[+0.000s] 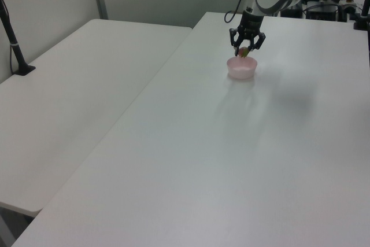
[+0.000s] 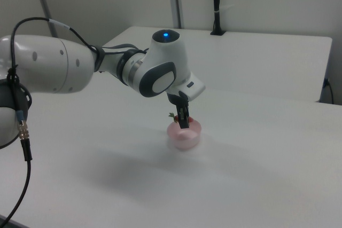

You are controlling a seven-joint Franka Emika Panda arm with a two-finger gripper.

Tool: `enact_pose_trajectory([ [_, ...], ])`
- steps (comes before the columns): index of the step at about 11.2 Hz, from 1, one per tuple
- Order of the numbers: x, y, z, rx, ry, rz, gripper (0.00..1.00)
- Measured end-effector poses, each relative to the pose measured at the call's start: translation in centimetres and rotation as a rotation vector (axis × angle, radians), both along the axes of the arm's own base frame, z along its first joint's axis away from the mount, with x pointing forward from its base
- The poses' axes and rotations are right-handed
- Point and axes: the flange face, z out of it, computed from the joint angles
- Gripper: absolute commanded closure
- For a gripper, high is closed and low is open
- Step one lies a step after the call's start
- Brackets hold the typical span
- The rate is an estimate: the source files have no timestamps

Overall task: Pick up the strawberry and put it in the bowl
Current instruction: 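Lower the strawberry into the bowl and open the gripper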

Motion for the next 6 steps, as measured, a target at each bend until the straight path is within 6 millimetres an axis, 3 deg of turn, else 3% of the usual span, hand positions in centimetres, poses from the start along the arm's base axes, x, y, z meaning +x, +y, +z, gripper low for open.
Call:
enact_pose_trajectory([
  [1,0.0,0.0,-0.4,0.0,0.006,0.002,0.44],
  [2,0.1,0.0,-0.9,0.0,0.012,0.003,0.31],
  [6,0.2,0.1,-1.8,0.003,0.025,0.004,0.05],
])
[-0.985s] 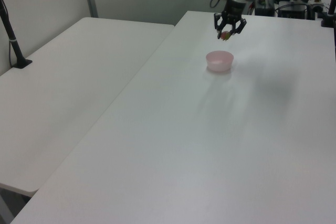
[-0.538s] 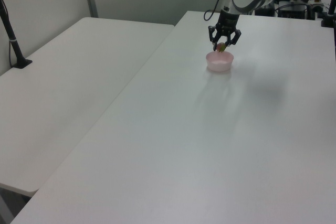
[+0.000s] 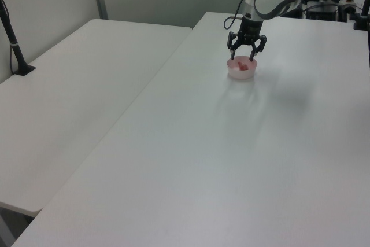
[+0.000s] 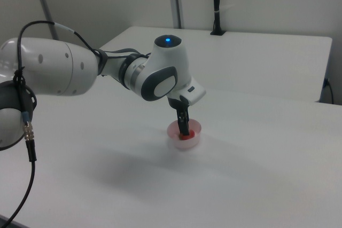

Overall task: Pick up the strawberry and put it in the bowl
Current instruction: 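Lower the strawberry into the bowl and open the gripper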

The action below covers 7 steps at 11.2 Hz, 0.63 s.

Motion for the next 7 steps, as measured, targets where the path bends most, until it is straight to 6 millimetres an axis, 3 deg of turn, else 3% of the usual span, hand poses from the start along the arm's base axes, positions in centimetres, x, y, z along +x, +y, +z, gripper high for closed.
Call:
enact_pose_trajectory([
  [1,0.1,0.0,0.2,-0.001,-0.005,0.0,0.0],
  [3,0.6,-0.2,2.0,-0.009,-0.038,0.0,0.0],
  [5,0.1,0.2,5.8,0.001,-0.011,0.015,0.0],
  [7,-1.0,1.2,11.1,0.021,0.046,0.045,0.0],
])
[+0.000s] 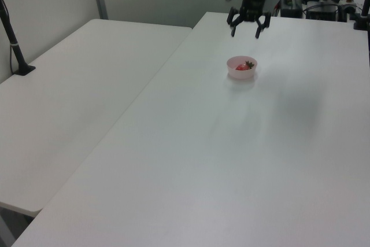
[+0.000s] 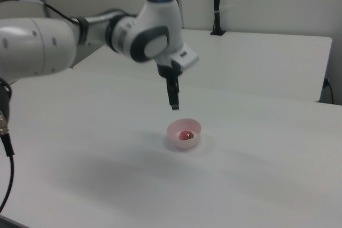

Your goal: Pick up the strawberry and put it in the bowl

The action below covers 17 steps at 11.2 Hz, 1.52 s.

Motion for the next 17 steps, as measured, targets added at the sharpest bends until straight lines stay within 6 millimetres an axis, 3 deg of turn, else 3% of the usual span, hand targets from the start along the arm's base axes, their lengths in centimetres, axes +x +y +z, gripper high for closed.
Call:
enact_pose_trajectory([
  [3,-2.1,4.3,8.3,-0.004,-0.019,0.07,0.0],
  [5,-3.7,7.0,11.7,-0.033,-0.015,0.117,0.0],
  [7,-4.9,8.7,13.8,-0.086,-0.027,0.158,0.0],
  [11,-8.2,11.1,16.6,-0.149,-0.032,0.447,0.0],
  [14,-9.0,12.1,16.1,-0.235,0.025,0.722,0.0],
  [17,-9.5,12.8,15.3,-0.223,0.08,0.811,0.0],
])
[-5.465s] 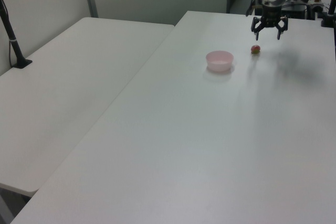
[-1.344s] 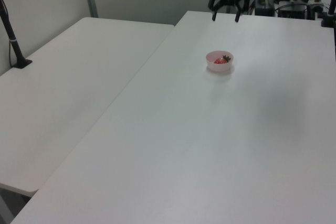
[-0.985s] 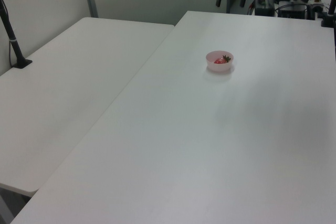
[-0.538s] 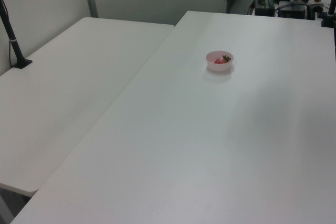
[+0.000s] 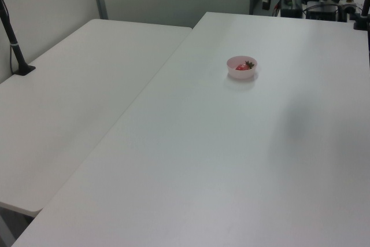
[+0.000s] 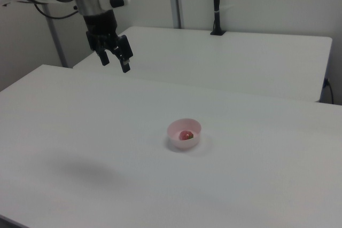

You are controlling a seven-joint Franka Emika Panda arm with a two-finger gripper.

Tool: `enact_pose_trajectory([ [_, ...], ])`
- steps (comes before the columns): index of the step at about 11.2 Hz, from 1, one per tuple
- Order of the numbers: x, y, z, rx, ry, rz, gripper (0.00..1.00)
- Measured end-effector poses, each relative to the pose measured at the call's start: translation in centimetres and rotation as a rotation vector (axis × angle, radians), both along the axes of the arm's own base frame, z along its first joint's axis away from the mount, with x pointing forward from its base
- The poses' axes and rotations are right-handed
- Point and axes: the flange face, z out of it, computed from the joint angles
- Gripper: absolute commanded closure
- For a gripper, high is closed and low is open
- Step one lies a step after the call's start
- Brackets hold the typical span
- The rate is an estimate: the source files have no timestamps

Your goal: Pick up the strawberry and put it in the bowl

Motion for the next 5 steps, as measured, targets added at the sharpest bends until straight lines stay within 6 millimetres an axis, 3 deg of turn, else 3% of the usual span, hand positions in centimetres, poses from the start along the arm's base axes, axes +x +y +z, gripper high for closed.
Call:
enact_pose_trajectory([
  [5,-0.15,0.36,0.02,-0.003,0.005,0.063,0.0],
])
